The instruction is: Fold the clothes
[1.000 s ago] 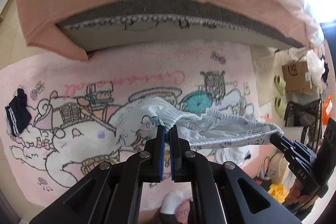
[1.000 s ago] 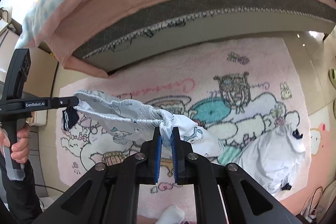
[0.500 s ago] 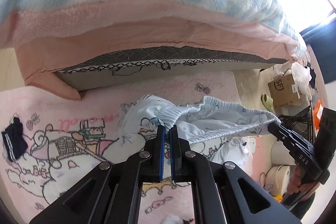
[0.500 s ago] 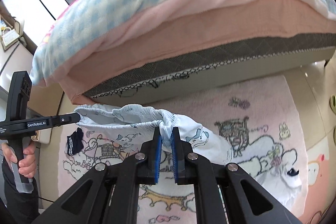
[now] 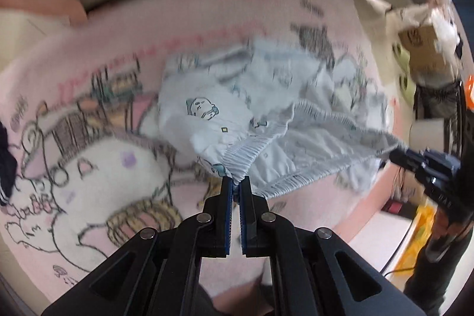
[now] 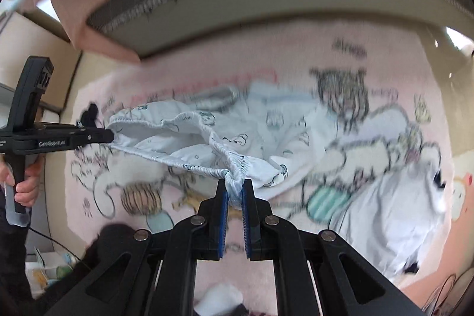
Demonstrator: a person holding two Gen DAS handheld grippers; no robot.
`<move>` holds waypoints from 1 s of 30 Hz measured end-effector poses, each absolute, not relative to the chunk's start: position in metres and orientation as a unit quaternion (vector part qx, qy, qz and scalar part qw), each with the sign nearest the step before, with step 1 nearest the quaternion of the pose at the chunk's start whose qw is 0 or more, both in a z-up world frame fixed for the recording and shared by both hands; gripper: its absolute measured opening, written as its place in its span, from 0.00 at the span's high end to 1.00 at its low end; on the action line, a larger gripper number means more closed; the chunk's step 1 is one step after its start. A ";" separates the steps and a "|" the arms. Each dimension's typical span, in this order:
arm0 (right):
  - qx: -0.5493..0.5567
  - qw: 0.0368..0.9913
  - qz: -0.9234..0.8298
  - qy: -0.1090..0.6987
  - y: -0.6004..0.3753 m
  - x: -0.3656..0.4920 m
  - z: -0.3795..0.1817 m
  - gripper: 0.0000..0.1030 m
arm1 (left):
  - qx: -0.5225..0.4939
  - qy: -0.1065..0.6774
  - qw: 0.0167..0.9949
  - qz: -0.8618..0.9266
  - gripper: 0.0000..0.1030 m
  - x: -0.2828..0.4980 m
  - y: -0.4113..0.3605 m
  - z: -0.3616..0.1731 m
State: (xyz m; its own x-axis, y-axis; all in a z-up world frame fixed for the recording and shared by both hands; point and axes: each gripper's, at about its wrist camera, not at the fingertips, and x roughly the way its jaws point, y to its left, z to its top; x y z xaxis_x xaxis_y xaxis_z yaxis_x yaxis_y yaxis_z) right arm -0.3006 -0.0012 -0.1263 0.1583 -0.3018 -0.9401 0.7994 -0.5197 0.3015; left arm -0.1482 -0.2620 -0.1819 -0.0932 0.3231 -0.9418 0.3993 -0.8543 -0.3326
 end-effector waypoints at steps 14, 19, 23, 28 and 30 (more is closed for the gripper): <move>0.658 0.410 -0.583 0.243 0.052 -0.245 -0.218 0.94 | 0.694 0.314 0.015 -0.648 0.97 -0.093 -0.211 -0.261; 0.671 0.396 -0.579 0.242 0.067 -0.238 -0.248 0.94 | 0.709 0.314 0.024 -0.631 0.96 -0.085 -0.202 -0.286; 0.683 0.389 -0.567 0.248 0.071 -0.228 -0.269 0.94 | 0.729 0.276 0.032 -0.625 0.96 -0.082 -0.186 -0.301; 0.692 0.384 -0.552 0.263 0.075 -0.217 -0.296 0.94 | 0.738 0.270 0.043 -0.617 0.95 -0.072 -0.173 -0.330; 0.698 0.379 -0.547 0.264 0.077 -0.215 -0.308 0.94 | 0.738 0.289 0.044 -0.608 0.95 -0.066 -0.171 -0.345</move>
State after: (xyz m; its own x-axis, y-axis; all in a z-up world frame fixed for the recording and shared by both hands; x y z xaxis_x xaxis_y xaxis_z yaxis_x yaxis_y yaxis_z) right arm -0.2151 0.0773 -0.3085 0.2626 -0.0454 -0.9638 0.7829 -0.5738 0.2404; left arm -0.0657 -0.1711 -0.3449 0.0944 0.3732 -0.9229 0.4801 -0.8292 -0.2862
